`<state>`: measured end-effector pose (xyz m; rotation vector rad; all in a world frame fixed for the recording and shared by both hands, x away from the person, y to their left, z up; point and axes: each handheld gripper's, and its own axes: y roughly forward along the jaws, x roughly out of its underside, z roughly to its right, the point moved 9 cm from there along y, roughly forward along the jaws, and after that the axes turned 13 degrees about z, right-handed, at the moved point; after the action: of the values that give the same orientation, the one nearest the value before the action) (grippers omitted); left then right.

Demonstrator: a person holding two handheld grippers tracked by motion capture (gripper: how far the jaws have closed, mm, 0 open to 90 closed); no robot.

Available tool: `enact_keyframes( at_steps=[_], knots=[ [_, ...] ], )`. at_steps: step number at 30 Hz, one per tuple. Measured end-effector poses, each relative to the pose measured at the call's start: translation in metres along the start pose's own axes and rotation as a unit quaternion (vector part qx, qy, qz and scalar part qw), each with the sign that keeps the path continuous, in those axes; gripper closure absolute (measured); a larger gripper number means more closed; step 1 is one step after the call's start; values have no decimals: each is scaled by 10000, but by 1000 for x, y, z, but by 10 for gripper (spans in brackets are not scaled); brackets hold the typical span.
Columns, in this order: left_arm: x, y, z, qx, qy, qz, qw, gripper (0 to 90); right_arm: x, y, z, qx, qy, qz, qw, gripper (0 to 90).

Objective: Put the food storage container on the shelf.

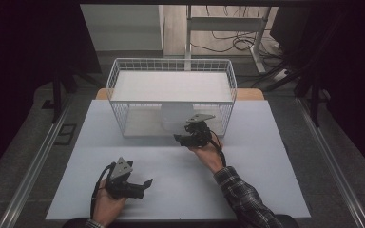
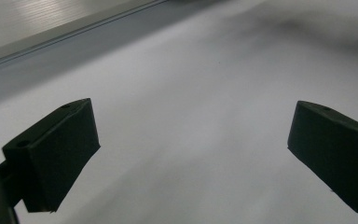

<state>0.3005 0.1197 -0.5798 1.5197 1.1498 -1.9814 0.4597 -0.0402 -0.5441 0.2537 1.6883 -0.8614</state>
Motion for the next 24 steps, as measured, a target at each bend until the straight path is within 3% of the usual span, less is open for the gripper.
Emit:
enact_keyframes(
  at_steps=[12,24],
  knots=[
    [0,0,0,52,-49,7,10000,13,9,-22,-13,-221,-129,5,9997,139],
    [0,0,2,119,-34,14,9999,14,19,-43,-19,-279,-318,-5,9991,64]
  ],
)
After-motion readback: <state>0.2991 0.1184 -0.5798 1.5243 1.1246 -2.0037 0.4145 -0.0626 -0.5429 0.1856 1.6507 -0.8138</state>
